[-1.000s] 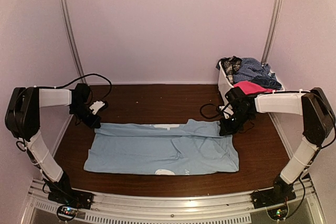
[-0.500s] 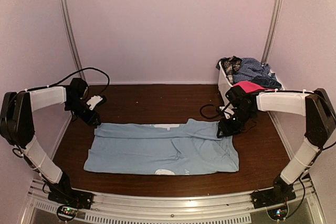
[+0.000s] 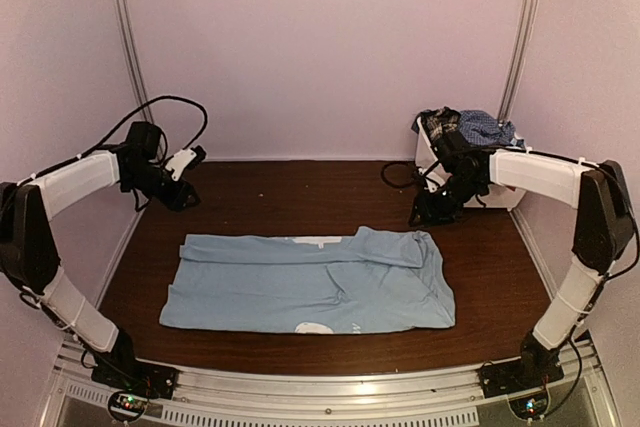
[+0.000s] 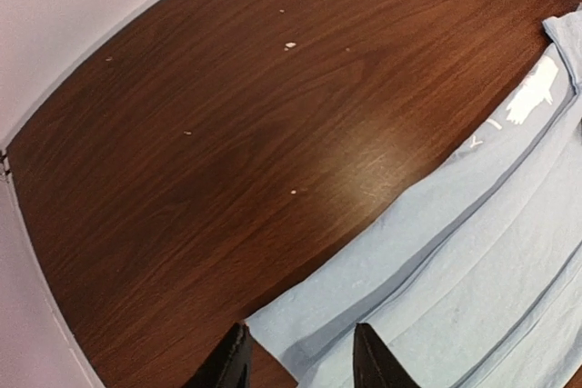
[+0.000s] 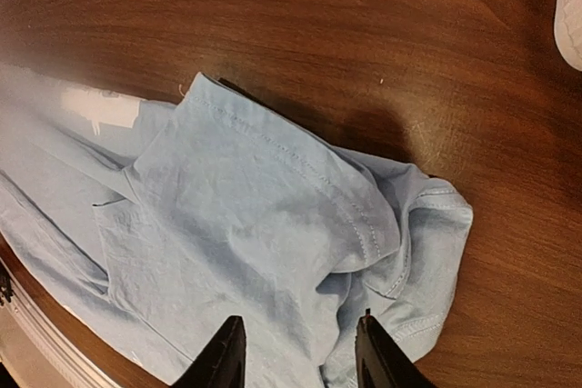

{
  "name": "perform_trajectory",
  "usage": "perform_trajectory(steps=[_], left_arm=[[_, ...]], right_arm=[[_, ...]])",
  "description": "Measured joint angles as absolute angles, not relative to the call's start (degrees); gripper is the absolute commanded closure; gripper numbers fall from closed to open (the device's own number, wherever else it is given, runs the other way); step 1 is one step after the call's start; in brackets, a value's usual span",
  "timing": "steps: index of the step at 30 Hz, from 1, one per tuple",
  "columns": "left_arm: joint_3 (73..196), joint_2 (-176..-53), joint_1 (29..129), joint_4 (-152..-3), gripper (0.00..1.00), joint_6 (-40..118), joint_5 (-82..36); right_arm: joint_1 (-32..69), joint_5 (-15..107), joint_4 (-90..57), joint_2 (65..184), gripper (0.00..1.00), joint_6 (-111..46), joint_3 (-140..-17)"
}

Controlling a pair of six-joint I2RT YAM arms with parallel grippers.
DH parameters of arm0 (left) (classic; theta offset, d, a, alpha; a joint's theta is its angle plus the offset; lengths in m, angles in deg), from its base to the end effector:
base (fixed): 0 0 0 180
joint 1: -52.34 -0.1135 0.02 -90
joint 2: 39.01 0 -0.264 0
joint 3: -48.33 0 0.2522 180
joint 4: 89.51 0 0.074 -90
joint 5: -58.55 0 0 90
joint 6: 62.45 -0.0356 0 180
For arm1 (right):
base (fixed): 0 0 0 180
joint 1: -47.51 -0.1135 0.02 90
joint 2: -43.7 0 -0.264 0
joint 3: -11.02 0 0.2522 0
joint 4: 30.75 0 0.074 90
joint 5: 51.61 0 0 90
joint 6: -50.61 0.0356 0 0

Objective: Fold and stack the mixed laundry pile
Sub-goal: Fold the 1/3-folded T-shirt at the center of the board.

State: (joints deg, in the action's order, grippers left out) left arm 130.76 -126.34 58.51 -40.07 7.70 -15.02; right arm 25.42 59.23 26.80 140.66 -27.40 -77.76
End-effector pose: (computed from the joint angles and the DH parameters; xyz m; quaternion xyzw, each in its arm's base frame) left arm 0.3191 -0.0446 0.2678 0.2547 0.9082 -0.0990 0.3171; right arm 0.3156 0.1417 0.2419 -0.1225 0.9545 0.2296 0.1459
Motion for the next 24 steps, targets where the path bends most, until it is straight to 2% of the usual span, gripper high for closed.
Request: perform_trajectory(steps=[4, 8, 18, 24], left_arm=[[130.8, -130.2, 63.8, -41.8, 0.59, 11.0, -15.4], [134.1, -135.5, 71.8, -44.7, 0.53, 17.7, -14.4], [159.0, -159.5, 86.2, -50.4, 0.49, 35.3, -6.2], [167.6, -169.7, 91.9, -53.1, 0.49, 43.5, -2.9]], right_arm=[[25.5, 59.7, 26.9, 145.1, 0.55, -26.6, -80.1], [26.5, 60.4, 26.7, 148.1, 0.54, -25.1, -81.1], [29.6, 65.7, 22.4, 147.9, 0.54, -20.0, -74.9], [30.8, 68.5, 20.4, 147.8, 0.54, -16.8, -71.6]])
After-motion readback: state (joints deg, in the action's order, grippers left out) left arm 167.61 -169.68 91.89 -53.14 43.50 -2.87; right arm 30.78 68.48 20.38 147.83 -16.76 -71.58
